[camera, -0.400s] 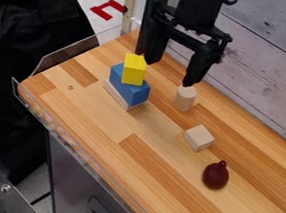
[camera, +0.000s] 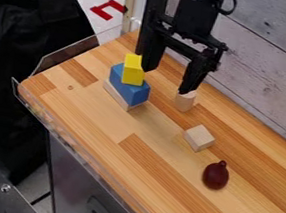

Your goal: Remove the yellow cube from the tower and put it in the middle of the table

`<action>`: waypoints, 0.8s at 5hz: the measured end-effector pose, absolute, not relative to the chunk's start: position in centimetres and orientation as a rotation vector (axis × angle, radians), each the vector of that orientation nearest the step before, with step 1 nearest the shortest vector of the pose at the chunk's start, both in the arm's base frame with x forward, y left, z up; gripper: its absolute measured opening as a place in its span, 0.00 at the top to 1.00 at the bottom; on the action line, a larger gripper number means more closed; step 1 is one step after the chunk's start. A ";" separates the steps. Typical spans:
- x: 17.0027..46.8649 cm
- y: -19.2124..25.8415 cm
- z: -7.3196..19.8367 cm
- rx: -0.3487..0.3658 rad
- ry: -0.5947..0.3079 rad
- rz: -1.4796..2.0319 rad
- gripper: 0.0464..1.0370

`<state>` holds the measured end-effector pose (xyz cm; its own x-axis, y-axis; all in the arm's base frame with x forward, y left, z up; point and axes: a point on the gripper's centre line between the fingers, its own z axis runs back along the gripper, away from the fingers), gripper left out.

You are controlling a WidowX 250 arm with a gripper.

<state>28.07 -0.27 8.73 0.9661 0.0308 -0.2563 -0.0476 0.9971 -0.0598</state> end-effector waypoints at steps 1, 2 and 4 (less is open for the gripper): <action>28.6 0.7 9.3 -0.069 0.239 0.075 0.04; 28.9 2.1 9.5 -0.075 0.225 0.182 0.04; 28.5 5.4 7.3 -0.078 0.282 0.423 0.04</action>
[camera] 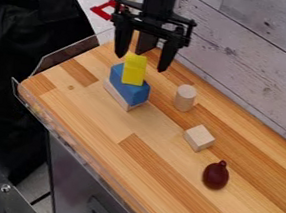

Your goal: Remove the yellow cube from the tower and put it in the middle of the table

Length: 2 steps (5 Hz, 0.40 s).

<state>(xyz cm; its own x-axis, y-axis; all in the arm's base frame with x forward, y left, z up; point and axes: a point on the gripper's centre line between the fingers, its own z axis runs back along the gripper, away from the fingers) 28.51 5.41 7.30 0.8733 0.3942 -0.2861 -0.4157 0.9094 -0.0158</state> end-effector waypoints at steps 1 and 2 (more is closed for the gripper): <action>28.1 6.0 6.3 -0.113 0.302 0.495 0.04; 27.9 6.2 5.6 -0.146 0.288 0.565 0.04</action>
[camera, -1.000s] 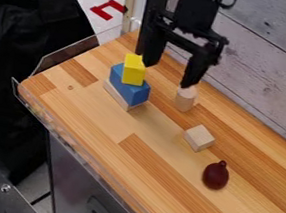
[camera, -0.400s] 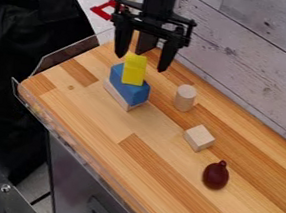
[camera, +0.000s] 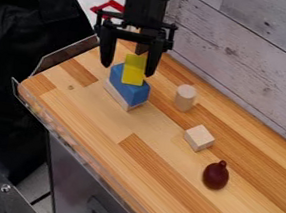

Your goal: Remove the yellow cube from the tower and put it in the middle of the table

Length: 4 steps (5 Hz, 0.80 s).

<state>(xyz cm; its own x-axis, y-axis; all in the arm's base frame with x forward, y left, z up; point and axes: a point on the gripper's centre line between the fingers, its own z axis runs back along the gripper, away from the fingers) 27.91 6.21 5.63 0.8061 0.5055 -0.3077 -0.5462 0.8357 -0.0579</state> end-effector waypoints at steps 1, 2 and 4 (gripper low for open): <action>28.1 5.9 4.8 -0.173 0.260 0.649 0.04; 28.7 5.6 4.6 -0.202 0.222 0.696 0.04; 29.0 6.1 3.1 -0.174 0.244 0.680 0.36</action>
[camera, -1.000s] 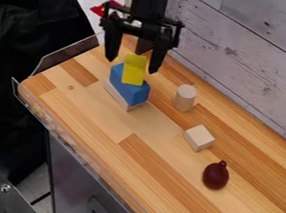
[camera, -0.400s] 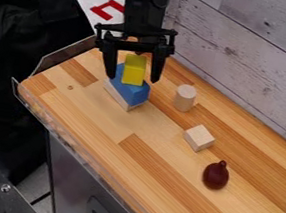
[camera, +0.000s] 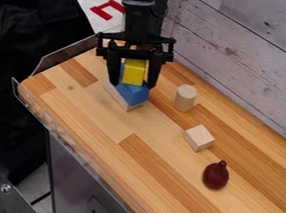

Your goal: Remove the yellow cube from the tower and put it in the middle of the table

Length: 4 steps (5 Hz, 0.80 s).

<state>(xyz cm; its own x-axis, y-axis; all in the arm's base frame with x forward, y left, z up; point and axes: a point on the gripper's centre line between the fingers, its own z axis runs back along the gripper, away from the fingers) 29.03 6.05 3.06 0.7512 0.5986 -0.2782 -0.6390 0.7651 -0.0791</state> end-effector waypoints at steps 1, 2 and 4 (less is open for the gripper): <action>29.2 6.2 3.0 -0.149 0.258 0.652 0.45; 29.0 6.4 3.0 -0.124 0.267 0.645 0.45; 29.1 2.9 7.7 -0.137 0.178 0.348 0.45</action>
<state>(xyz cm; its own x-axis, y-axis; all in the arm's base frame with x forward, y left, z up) 29.14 2.87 7.71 0.9245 0.3265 -0.1969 -0.3506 0.9309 -0.1028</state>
